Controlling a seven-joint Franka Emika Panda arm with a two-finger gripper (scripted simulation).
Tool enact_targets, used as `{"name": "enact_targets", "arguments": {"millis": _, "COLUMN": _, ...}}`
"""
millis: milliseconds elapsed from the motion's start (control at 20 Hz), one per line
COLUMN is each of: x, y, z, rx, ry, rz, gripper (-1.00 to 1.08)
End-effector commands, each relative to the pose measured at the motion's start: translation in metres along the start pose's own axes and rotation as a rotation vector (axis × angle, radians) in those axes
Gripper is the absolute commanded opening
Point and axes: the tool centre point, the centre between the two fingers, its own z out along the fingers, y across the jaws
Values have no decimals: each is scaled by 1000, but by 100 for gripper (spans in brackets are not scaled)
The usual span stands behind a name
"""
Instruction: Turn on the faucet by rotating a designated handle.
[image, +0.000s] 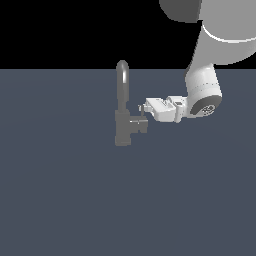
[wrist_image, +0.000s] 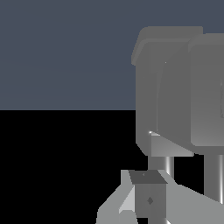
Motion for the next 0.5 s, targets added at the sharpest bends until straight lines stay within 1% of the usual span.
{"name": "enact_targets", "arguments": {"millis": 0, "x": -3, "y": 0, "z": 0, "rx": -4, "ry": 4, "rz": -6, "gripper": -100}}
{"name": "enact_targets", "arguments": {"millis": 250, "x": -3, "y": 0, "z": 0, "rx": -5, "ry": 5, "rz": -7, "gripper": -100}}
{"name": "enact_targets", "arguments": {"millis": 450, "x": -5, "y": 7, "z": 0, "rx": -5, "ry": 5, "rz": -7, "gripper": -100}}
